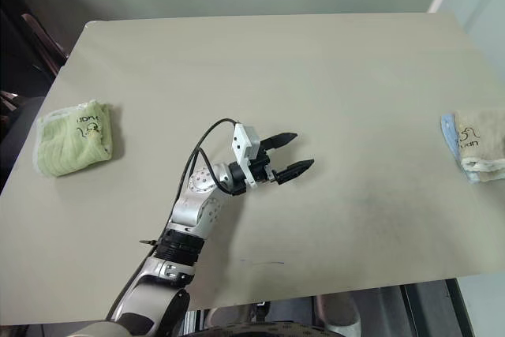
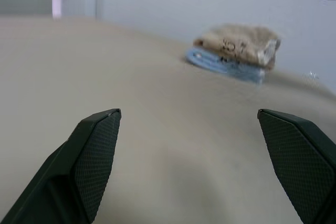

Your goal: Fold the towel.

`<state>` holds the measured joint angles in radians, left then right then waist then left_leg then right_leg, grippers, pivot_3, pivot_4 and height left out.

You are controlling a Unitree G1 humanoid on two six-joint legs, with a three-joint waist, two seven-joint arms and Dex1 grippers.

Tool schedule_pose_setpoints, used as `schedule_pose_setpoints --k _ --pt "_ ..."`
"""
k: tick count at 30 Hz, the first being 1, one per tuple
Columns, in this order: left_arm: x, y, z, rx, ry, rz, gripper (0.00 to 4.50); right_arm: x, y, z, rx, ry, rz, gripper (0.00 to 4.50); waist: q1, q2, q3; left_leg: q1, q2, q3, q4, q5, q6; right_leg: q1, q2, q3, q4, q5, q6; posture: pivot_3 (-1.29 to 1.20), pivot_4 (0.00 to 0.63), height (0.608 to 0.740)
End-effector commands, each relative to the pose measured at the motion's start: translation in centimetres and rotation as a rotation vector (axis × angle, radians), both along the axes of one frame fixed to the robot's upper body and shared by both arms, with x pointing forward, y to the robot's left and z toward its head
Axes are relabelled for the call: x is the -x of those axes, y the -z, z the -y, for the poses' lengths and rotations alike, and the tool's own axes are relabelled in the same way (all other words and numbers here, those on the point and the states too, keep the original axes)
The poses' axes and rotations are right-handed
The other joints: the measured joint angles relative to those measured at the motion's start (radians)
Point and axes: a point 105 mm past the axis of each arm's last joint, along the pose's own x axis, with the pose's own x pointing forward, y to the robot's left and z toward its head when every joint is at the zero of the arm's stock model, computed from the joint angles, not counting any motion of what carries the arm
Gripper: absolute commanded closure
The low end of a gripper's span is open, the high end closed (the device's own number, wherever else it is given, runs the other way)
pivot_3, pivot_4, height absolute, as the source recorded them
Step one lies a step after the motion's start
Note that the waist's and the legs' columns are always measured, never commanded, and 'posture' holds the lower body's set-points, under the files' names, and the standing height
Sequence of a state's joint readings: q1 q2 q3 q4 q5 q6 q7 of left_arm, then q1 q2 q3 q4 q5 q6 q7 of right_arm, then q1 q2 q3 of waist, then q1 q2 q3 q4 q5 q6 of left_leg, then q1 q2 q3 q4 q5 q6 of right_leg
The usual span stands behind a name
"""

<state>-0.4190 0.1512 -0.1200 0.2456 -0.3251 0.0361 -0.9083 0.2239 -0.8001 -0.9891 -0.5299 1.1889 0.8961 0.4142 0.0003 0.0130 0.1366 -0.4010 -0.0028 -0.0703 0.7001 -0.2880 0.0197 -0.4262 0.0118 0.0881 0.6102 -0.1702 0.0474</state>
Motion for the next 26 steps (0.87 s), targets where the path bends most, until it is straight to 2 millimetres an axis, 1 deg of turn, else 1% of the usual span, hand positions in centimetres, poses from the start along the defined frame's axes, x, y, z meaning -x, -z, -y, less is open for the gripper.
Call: schedule_pose_setpoints --k 1,2,4,5,6,8,11,14,17,19,22,24,26 --pt "-0.2 -1.5 -1.7 0.017 -0.024 0.061 0.00 -1.8 -0.3 -4.7 0.152 -0.198 0.069 0.02 -0.004 0.000 0.000 0.000 0.000 0.000 0.000 0.000 0.000 0.000 0.000 0.000 0.000 0.001 0.000 0.00 0.150 0.740" --pt "-0.1 -1.6 -2.1 0.018 -0.024 0.063 0.00 -2.2 -0.1 -5.7 0.173 -0.239 0.075 0.02 -0.003 0.001 0.000 0.000 0.000 0.000 0.000 0.000 0.000 -0.001 0.000 0.000 0.000 0.001 0.000 0.00 0.150 0.740" --pt "0.0 -1.6 -2.3 0.020 -0.022 0.064 0.00 -2.5 0.1 -6.3 0.193 -0.267 0.087 0.02 0.002 0.001 -0.001 0.000 0.001 -0.001 0.000 0.001 0.000 -0.001 0.000 0.000 0.001 0.002 -0.002 0.00 0.150 0.740" --pt "0.2 -1.7 -2.7 0.024 -0.016 0.059 0.00 -3.0 0.2 -7.0 0.205 -0.288 0.101 0.02 0.006 0.002 -0.001 -0.001 0.001 -0.002 -0.001 0.001 0.000 -0.001 0.000 0.000 0.001 0.003 -0.004 0.00 0.150 0.740" --pt "0.7 -1.7 -3.3 0.016 -0.003 0.061 0.00 -3.7 0.9 -8.2 0.251 -0.334 0.107 0.02 0.007 0.002 -0.001 -0.002 0.001 -0.002 -0.001 0.002 0.001 -0.001 0.000 0.000 0.002 0.004 -0.007 0.00 0.150 0.740" --pt "2.0 -1.7 -4.4 0.008 0.034 0.057 0.00 -4.8 2.5 -10.1 0.329 -0.411 0.111 0.02 0.005 0.001 -0.001 -0.002 0.001 -0.001 0.000 0.003 -0.001 -0.002 0.000 0.000 0.001 0.005 -0.008 0.00 0.150 0.740" --pt "3.0 -2.0 -5.6 0.024 0.061 0.041 0.00 -5.4 3.8 -11.7 0.362 -0.468 0.118 0.02 0.006 0.001 -0.001 -0.002 0.002 -0.001 -0.001 0.003 -0.001 -0.003 -0.001 -0.001 0.001 0.006 -0.003 0.00 0.150 0.740" --pt "3.9 -2.2 -6.7 0.010 0.084 0.032 0.00 -6.2 4.7 -12.9 0.398 -0.499 0.150 0.02 0.011 0.002 -0.001 -0.003 0.002 -0.002 -0.001 0.003 -0.001 -0.003 -0.001 -0.002 0.002 0.005 -0.002 0.00 0.150 0.740" --pt "3.8 -2.3 -7.7 -0.016 0.063 0.038 0.00 -7.5 5.2 -13.6 0.415 -0.495 0.184 0.02 0.011 0.002 -0.001 -0.003 0.003 -0.002 -0.001 0.003 -0.001 -0.003 -0.001 -0.002 0.002 0.005 -0.002 0.00 0.150 0.740" --pt "3.7 -2.4 -7.9 -0.029 0.031 0.050 0.00 -8.5 6.0 -14.2 0.437 -0.516 0.197 0.02 0.008 0.002 -0.002 -0.002 0.003 -0.001 0.000 0.003 -0.001 -0.003 -0.001 -0.002 0.001 0.006 -0.003 0.00 0.150 0.740" --pt "3.8 -2.0 -8.2 -0.038 -0.003 0.050 0.00 -8.9 6.8 -15.2 0.448 -0.553 0.202 0.02 0.008 0.002 -0.002 -0.002 0.003 -0.002 0.000 0.003 -0.001 -0.003 -0.002 -0.002 0.001 0.008 -0.006 0.00 0.150 0.740" --pt "4.0 -1.9 -8.1 -0.040 -0.010 0.047 0.00 -9.0 7.0 -15.6 0.452 -0.562 0.207 0.02 0.007 0.002 -0.002 -0.002 0.003 -0.002 -0.001 0.003 -0.002 -0.003 -0.001 -0.003 0.001 0.008 -0.008 0.00 0.150 0.740" --pt "4.4 -2.2 -7.9 -0.026 -0.014 0.039 0.00 -9.0 6.6 -16.1 0.423 -0.572 0.223 0.02 0.007 0.002 -0.002 -0.002 0.003 -0.001 -0.001 0.004 -0.002 -0.004 -0.001 -0.003 0.001 0.008 -0.010 0.00 0.150 0.740"
